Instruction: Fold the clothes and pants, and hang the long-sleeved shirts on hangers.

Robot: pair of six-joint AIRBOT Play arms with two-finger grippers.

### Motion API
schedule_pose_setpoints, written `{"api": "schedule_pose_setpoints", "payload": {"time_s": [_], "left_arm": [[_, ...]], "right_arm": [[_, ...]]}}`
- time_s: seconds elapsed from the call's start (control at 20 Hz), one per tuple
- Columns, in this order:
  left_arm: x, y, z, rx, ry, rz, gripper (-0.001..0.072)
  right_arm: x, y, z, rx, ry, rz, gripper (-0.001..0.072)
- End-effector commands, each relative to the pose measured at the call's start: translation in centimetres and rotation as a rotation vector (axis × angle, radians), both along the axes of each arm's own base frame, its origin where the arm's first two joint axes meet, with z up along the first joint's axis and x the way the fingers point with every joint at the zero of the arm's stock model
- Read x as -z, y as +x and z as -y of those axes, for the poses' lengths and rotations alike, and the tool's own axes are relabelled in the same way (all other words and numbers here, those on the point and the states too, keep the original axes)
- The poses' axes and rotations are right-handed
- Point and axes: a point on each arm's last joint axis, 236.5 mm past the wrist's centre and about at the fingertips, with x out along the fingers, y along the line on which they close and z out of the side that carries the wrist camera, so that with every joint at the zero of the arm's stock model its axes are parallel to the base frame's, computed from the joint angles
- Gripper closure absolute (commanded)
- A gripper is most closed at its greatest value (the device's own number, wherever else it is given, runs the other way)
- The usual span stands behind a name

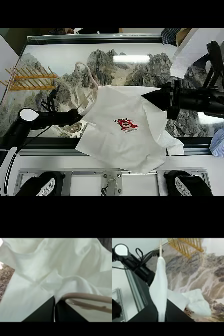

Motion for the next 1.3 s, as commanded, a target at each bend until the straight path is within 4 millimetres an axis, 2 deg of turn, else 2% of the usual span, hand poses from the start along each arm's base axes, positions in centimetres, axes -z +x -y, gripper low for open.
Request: {"api": "schedule_pose_setpoints", "payload": {"time_s": [0.0, 0.1, 0.25, 0.4, 0.55, 0.7, 0.8, 0.9, 1.1, 1.15, 1.2, 1.25], "left_arm": [[-0.1, 0.3, -0.6, -0.007, 0.004, 0.012, 0.0693], [-0.4, 0.8, -1.2, -0.010, 0.025, 0.030, 0.0693], [-3.1, 2.8, -2.7, -0.032, 0.048, 0.099, 0.0694], [-6.7, 4.4, -3.3, -0.028, 0.051, 0.175, 0.0694], [-10.2, 5.3, -2.4, 0.011, 0.052, 0.252, 0.0694], [-13.6, 6.3, -1.1, 0.055, 0.053, 0.332, 0.0694], [-14.1, 6.5, -0.2, 0.113, 0.049, 0.316, 0.0693], [-13.6, 6.3, 0.7, 0.189, 0.037, 0.256, 0.0693], [-13.5, 6.6, 1.2, 0.268, 0.025, 0.193, 0.0692], [-13.9, 6.8, 1.2, 0.277, 0.027, 0.199, 0.0522], [-14.7, 7.3, 1.2, 0.278, 0.030, 0.221, 0.0158], [-15.8, 7.8, 1.1, 0.273, 0.036, 0.252, 0.0074]], "right_arm": [[2.7, -1.0, 0.5, -0.031, -0.112, -0.041, 0.0699], [4.0, -1.0, 1.1, -0.023, -0.182, -0.042, 0.0698], [5.9, -1.7, 1.8, -0.047, -0.267, -0.066, 0.0699], [5.9, -1.9, 1.8, -0.053, -0.268, -0.068, 0.0699], [5.8, -2.3, 1.4, -0.078, -0.262, -0.059, 0.0699], [4.7, -4.0, -0.6, -0.171, -0.209, -0.038, 0.0699], [3.0, -4.8, -2.0, -0.218, -0.127, -0.020, 0.0699], [1.2, -5.1, -2.7, -0.235, -0.049, -0.007, 0.0699], [0.5, -5.2, -2.8, -0.242, -0.022, 0.008, 0.0699], [0.4, -5.0, -2.8, -0.231, -0.018, 0.011, 0.0699], [0.1, -4.6, -2.9, -0.217, -0.004, 0.016, 0.0699], [-0.4, -4.3, -2.9, -0.205, 0.013, 0.022, 0.0699]]}}
